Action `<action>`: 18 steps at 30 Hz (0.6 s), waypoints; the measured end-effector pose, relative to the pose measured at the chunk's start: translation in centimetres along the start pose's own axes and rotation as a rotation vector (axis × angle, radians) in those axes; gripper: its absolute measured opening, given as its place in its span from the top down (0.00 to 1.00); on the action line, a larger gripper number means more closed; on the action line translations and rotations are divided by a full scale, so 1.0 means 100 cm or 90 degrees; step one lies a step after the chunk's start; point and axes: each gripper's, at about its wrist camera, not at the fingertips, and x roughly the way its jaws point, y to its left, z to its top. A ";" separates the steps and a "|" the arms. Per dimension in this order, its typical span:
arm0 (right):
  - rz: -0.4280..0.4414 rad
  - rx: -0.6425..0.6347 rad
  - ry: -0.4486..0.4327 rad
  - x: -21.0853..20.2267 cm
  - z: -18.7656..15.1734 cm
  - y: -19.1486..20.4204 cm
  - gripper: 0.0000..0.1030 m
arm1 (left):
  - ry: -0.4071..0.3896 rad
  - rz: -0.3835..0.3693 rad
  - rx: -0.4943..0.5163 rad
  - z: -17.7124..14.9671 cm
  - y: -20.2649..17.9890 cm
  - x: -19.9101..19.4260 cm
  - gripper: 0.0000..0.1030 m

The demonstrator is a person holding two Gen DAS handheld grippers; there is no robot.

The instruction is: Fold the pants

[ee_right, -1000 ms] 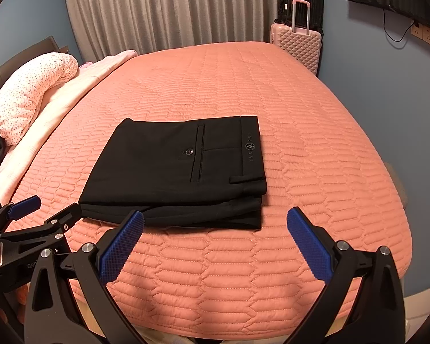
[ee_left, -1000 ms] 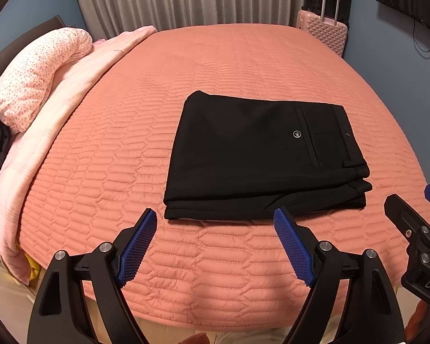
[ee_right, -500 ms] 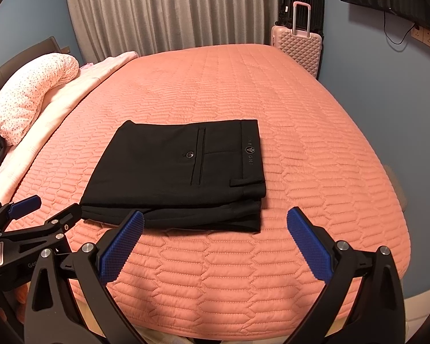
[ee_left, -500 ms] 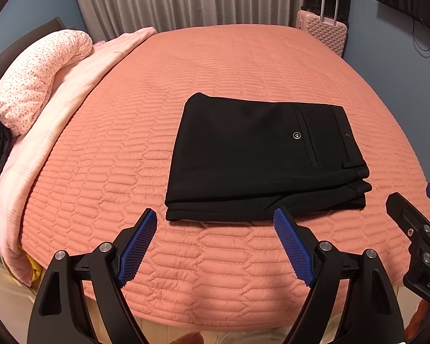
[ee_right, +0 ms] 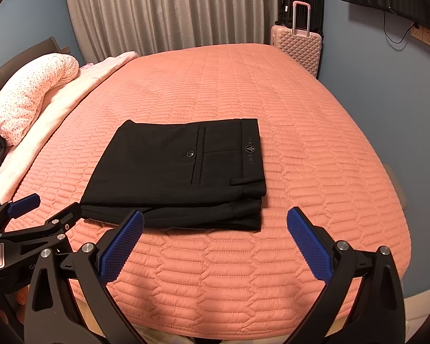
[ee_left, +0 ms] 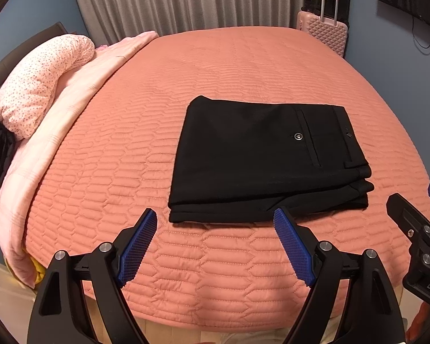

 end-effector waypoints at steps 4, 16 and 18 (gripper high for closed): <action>0.000 -0.001 0.000 0.000 0.000 0.000 0.04 | -0.006 0.017 0.009 -0.001 -0.001 -0.001 0.21; -0.001 -0.001 0.000 -0.001 -0.002 0.000 0.04 | -0.013 -0.021 0.009 0.000 -0.002 -0.004 0.21; -0.002 -0.002 0.000 -0.001 -0.002 0.000 0.04 | -0.008 -0.036 -0.005 0.001 0.000 -0.003 0.21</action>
